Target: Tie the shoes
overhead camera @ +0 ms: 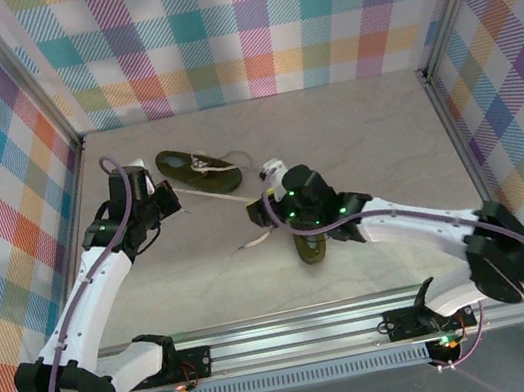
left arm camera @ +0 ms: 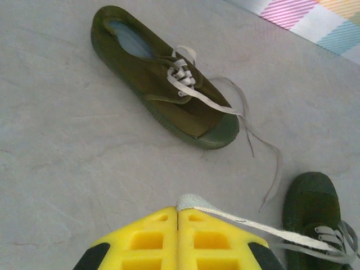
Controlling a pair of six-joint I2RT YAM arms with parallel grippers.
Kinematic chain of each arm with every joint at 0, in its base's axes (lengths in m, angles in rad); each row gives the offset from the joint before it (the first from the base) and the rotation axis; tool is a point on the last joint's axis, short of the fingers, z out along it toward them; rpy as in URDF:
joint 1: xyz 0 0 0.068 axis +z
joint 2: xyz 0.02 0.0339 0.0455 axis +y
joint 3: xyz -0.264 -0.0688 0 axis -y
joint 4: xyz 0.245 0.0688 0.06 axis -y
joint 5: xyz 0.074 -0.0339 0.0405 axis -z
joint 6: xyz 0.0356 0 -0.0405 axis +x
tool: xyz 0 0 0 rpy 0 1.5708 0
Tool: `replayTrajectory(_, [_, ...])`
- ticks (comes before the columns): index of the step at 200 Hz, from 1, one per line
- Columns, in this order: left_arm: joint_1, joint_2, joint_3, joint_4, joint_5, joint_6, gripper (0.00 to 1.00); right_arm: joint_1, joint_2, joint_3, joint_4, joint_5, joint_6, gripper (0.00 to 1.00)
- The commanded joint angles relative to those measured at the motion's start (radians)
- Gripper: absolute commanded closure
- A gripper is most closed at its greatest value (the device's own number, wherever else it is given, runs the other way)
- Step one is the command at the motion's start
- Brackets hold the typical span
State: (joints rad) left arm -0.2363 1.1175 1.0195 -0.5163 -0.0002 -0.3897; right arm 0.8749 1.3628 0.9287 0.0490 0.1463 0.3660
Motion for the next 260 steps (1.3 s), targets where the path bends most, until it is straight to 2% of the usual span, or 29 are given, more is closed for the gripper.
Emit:
replayTrajectory(1, [-0.019, 0.017, 0.043, 0.054, 0.066, 0.032, 1.00, -0.093, -0.033, -0.015, -0.295, 0.264, 0.217, 0.47])
replayTrajectory(14, [-0.038, 0.022, 0.053, 0.068, 0.077, 0.041, 1.00, -0.192, -0.037, -0.031, -0.382, 0.195, 0.335, 0.48])
replayTrajectory(41, [-0.097, 0.035, 0.080, 0.107, 0.107, 0.084, 1.00, -0.355, -0.021, -0.089, -0.347, -0.036, 0.407, 0.46])
replayTrajectory(83, [-0.212, 0.094, 0.191, 0.070, 0.109, 0.141, 1.00, -0.372, -0.077, -0.097, -0.183, -0.277, 0.230, 0.46])
replayTrajectory(95, [-0.241, 0.106, 0.214, 0.063, 0.133, 0.146, 1.00, -0.370, -0.106, -0.102, -0.194, -0.240, 0.236, 0.44])
replayTrajectory(108, [-0.286, 0.116, 0.227, 0.061, 0.135, 0.149, 1.00, -0.379, -0.103, -0.077, -0.347, -0.059, 0.340, 0.44])
replayTrajectory(116, [-0.310, 0.121, 0.230, 0.061, 0.135, 0.152, 1.00, -0.399, -0.085, -0.068, -0.422, -0.010, 0.400, 0.42])
replayTrajectory(128, [-0.348, 0.131, 0.232, 0.061, 0.132, 0.155, 1.00, -0.439, -0.042, -0.083, -0.408, -0.074, 0.433, 0.36])
replayTrajectory(144, [-0.399, 0.137, 0.225, 0.077, 0.142, 0.155, 1.00, -0.480, 0.040, -0.073, -0.384, -0.209, 0.448, 0.37])
replayTrajectory(157, [-0.432, 0.147, 0.224, 0.086, 0.137, 0.147, 1.00, -0.481, 0.061, -0.067, -0.352, -0.246, 0.445, 0.39])
replayTrajectory(192, [-0.515, 0.195, 0.242, 0.119, 0.143, 0.110, 1.00, -0.481, -0.156, -0.197, -0.155, -0.258, 0.418, 0.42])
replayTrajectory(208, [-0.555, 0.230, 0.268, 0.124, 0.143, 0.113, 1.00, -0.479, -0.287, -0.277, -0.005, -0.390, 0.339, 0.44])
replayTrajectory(223, [-0.569, 0.260, 0.292, 0.130, 0.153, 0.116, 1.00, -0.462, -0.394, -0.349, 0.110, -0.514, 0.223, 0.41])
replayTrajectory(242, [-0.571, 0.282, 0.316, 0.130, 0.169, 0.133, 1.00, -0.436, -0.493, -0.416, 0.164, -0.576, 0.062, 0.37])
replayTrajectory(260, [-0.571, 0.289, 0.331, 0.132, 0.197, 0.156, 1.00, -0.429, -0.529, -0.460, 0.234, -0.617, -0.030, 0.36])
